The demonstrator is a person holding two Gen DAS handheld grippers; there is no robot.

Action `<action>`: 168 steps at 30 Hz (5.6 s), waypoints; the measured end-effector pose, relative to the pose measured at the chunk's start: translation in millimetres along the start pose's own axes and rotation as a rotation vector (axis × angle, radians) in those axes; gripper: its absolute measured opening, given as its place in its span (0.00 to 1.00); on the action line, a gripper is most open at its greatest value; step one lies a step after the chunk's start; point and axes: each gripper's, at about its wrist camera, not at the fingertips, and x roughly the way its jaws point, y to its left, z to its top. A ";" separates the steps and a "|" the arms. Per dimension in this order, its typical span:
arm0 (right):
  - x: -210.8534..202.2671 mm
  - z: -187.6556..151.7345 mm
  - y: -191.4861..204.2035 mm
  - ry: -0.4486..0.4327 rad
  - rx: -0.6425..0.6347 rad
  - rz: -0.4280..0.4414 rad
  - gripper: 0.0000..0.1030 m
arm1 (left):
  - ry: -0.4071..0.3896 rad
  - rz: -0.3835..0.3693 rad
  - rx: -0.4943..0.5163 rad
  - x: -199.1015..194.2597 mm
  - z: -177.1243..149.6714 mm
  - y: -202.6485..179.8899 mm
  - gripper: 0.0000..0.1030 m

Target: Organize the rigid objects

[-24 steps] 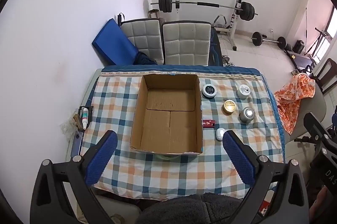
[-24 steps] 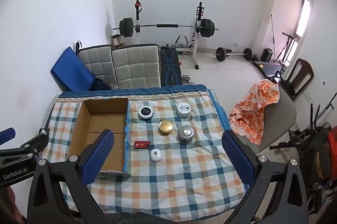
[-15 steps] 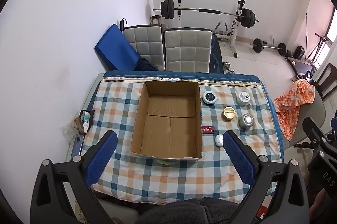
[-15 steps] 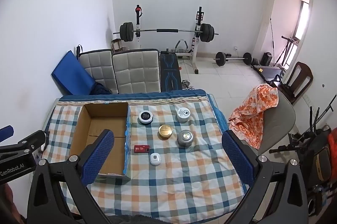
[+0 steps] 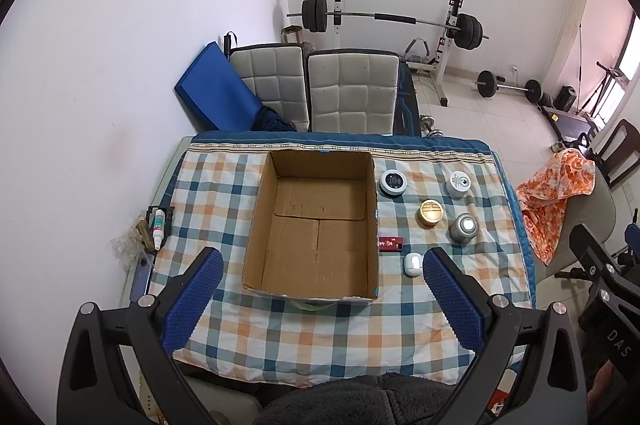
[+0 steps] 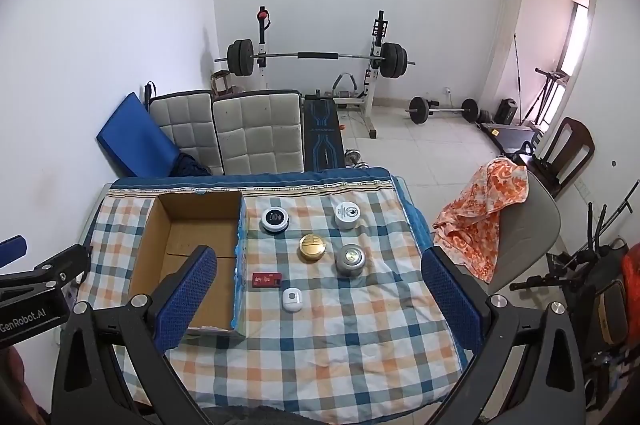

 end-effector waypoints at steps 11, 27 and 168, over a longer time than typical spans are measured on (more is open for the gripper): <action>4.3 -0.7 3.8 -0.013 -0.006 -0.007 1.00 | -0.004 0.005 -0.006 4.3 2.4 0.4 1.00; 8.5 1.9 2.4 -0.007 0.008 -0.016 1.00 | -0.003 -0.002 0.004 10.8 0.4 -2.1 1.00; 362.6 18.1 121.8 0.519 0.084 0.313 0.71 | 0.696 -0.055 0.027 415.9 -131.9 145.3 0.04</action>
